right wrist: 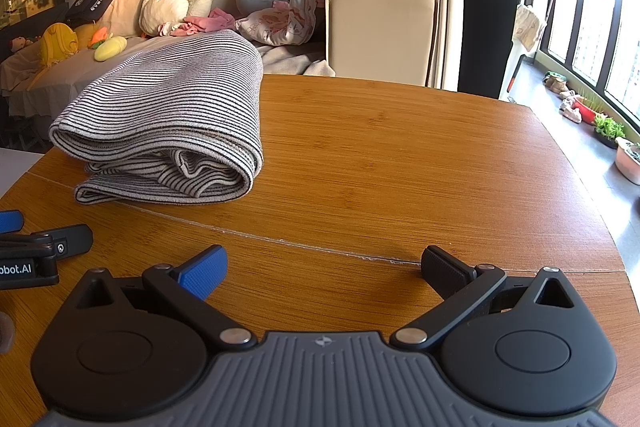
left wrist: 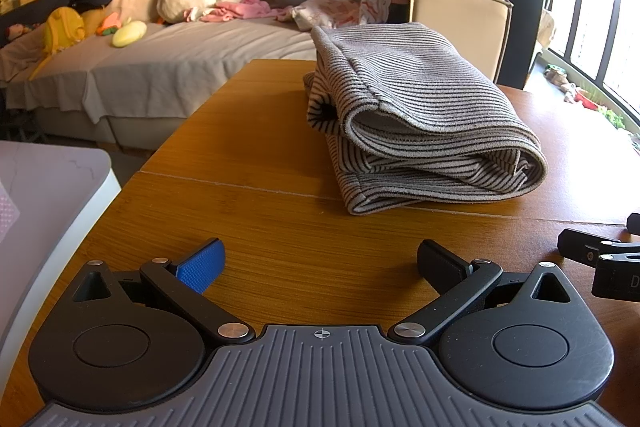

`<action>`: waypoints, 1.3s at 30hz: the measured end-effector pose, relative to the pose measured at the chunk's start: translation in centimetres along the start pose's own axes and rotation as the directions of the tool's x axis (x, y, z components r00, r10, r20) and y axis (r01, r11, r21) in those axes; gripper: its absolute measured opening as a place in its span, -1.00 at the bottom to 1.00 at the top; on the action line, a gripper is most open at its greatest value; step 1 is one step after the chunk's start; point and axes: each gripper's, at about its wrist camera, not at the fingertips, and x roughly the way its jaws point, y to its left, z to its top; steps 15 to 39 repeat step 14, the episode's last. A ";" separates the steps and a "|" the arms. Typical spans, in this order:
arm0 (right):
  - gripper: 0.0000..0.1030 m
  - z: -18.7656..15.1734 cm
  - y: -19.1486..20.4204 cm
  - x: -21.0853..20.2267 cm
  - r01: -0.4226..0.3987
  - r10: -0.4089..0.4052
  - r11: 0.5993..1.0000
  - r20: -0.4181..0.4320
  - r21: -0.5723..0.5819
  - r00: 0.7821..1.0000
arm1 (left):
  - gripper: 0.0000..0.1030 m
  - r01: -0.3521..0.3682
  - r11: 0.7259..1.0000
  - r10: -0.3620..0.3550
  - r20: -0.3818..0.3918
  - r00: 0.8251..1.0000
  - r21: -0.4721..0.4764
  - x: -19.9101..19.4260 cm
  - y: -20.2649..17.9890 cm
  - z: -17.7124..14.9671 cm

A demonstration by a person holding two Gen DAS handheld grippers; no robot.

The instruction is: Fold clothes

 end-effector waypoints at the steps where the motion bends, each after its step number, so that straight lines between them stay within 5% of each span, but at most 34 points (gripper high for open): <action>1: 1.00 0.0 0.0 0.0 0.000 0.000 1.000 0.000 0.000 1.000 | 1.00 -0.001 1.000 0.001 0.000 1.000 0.000 0.0 0.0 0.0; 39: 1.00 0.1 -0.1 0.1 0.004 -0.004 1.000 -0.001 0.000 1.000 | 1.00 -0.001 1.000 0.001 0.000 1.000 -0.001 -0.1 -0.1 0.0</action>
